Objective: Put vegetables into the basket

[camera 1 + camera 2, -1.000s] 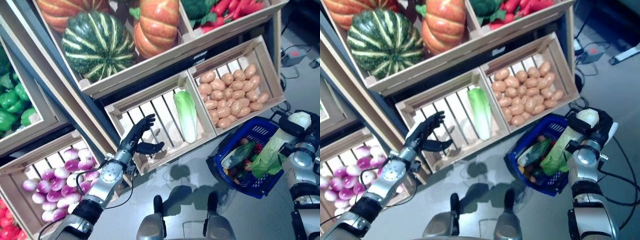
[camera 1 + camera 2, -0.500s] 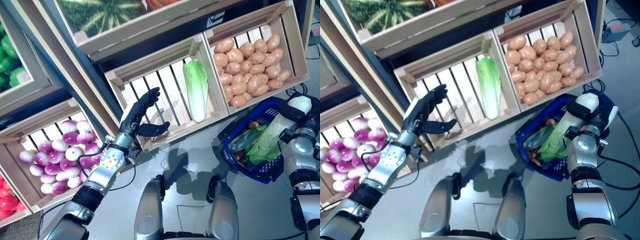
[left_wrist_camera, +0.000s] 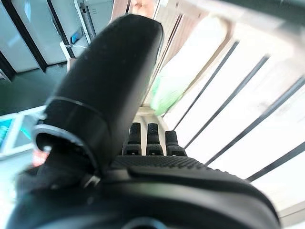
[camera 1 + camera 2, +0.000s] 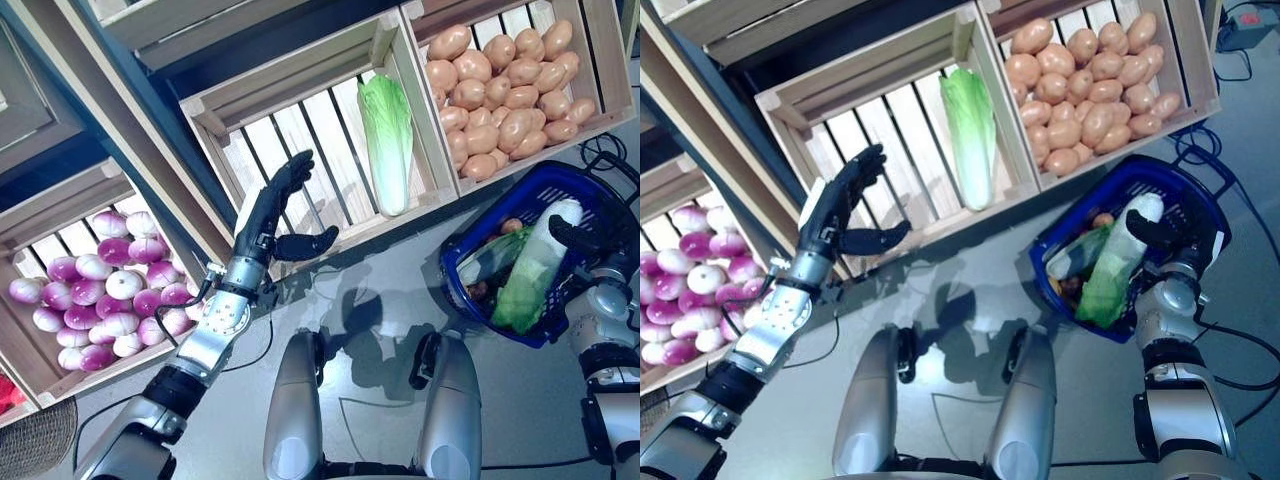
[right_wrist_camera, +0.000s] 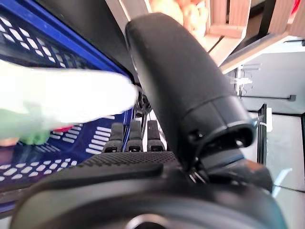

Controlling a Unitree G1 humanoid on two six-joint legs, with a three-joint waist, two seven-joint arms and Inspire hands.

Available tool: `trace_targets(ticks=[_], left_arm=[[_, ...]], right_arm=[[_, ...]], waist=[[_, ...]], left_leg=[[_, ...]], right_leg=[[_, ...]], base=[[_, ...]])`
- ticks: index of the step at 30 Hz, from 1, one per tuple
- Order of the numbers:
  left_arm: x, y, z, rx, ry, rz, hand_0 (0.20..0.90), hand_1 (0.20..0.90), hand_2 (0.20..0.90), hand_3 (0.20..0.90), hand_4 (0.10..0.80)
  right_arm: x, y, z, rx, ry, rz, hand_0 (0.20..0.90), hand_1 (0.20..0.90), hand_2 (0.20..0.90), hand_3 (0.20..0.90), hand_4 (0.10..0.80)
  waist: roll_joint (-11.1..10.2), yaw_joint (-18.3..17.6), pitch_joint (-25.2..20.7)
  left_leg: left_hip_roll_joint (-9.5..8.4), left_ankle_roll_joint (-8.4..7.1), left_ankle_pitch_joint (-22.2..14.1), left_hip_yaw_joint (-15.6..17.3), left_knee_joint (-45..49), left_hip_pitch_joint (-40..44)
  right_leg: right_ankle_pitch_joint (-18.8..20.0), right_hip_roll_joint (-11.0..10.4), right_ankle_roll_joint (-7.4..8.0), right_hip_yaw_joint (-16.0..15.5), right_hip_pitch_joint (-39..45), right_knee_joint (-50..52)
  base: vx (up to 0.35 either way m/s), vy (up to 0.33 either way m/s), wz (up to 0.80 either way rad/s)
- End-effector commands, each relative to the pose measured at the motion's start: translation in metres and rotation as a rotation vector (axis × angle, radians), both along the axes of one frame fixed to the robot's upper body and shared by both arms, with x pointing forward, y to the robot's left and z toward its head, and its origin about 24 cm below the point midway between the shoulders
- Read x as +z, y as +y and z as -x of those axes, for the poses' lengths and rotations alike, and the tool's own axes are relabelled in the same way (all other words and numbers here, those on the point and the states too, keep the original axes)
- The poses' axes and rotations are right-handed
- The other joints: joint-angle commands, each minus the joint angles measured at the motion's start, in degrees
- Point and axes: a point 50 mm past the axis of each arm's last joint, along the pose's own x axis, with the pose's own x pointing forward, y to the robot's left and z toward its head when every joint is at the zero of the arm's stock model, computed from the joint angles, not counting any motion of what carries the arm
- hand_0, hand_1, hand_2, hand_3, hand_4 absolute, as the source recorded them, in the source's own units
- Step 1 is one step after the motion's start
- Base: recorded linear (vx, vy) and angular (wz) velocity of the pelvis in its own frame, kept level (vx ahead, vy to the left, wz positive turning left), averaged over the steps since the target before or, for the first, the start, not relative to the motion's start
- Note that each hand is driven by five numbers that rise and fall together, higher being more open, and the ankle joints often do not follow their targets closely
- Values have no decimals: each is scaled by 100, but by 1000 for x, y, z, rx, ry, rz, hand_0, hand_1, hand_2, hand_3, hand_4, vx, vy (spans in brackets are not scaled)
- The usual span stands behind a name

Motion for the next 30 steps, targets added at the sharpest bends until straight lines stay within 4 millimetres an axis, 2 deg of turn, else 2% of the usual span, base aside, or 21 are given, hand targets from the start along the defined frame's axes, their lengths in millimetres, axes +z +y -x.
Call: trace_targets(ticks=[1,7,8,9,10,13,17,21,24,30], left_arm=[[79,-6,-7,53,-368,-78,900,900,900,900,800],[115,19,-35,332,-460,-394,900,900,900,900,800],[119,22,-38,360,-468,-429,900,900,900,900,800],[129,25,-42,404,-517,-503,900,900,900,900,800],[133,26,-43,431,-560,-552,900,900,900,900,800],[149,31,-48,532,-664,-741,900,900,900,900,800],[157,33,-59,594,-711,-1033,900,900,900,900,800],[159,35,-73,644,-650,-1295,900,900,900,900,800],[160,40,-78,695,-605,-1368,900,900,900,900,800],[163,40,-79,735,-658,-1496,900,900,900,900,800]], right_arm=[[39,-12,-6,19,-139,35,900,900,900,900,800],[54,-4,-18,101,-149,81,900,900,900,900,800],[56,-3,-19,112,-151,84,900,900,900,900,800],[61,-1,-21,131,-165,84,900,900,900,900,800],[62,1,-22,144,-168,88,900,900,900,900,800],[66,6,-26,190,-172,109,900,900,900,900,800],[75,11,-31,245,-175,151,900,900,900,900,800],[87,7,-33,260,-181,154,900,900,900,900,800],[91,2,-33,238,-182,130,900,900,900,900,800],[92,-7,-29,213,-191,94,900,900,900,900,800]], waist=[[-146,-72,-315],[-153,-293,-386],[-145,-323,-400],[-153,-372,-398],[-144,-411,-403],[-145,-514,-412],[-115,-670,-409],[-53,-855,-354],[-12,-929,-297],[27,-997,-166]], left_leg=[[75,196,-77,154,17,81],[243,117,51,235,-76,-12],[265,70,-108,221,6,13],[300,102,46,272,-32,-86],[329,49,-126,261,62,-59],[407,23,-158,318,132,-151],[472,5,-220,358,287,-339],[547,-26,-329,383,530,-558],[577,-46,-402,410,688,-701],[634,-117,-490,418,944,-1007]], right_leg=[[343,-19,-291,108,350,-148],[444,48,-226,253,177,-213],[302,61,-167,297,185,-123],[440,61,-206,300,80,-172],[292,73,-141,352,86,-76],[288,82,-109,429,-57,-23],[288,83,-72,558,-304,74],[258,90,-20,709,-585,228],[248,90,21,787,-755,314],[241,43,86,844,-1052,465]], base=[[5,23,-4],[0,53,-10],[-22,75,-20],[54,64,-22],[-20,67,-29],[11,67,-21],[-24,105,-12],[-32,130,-9],[-21,111,-12],[-34,77,-7]])
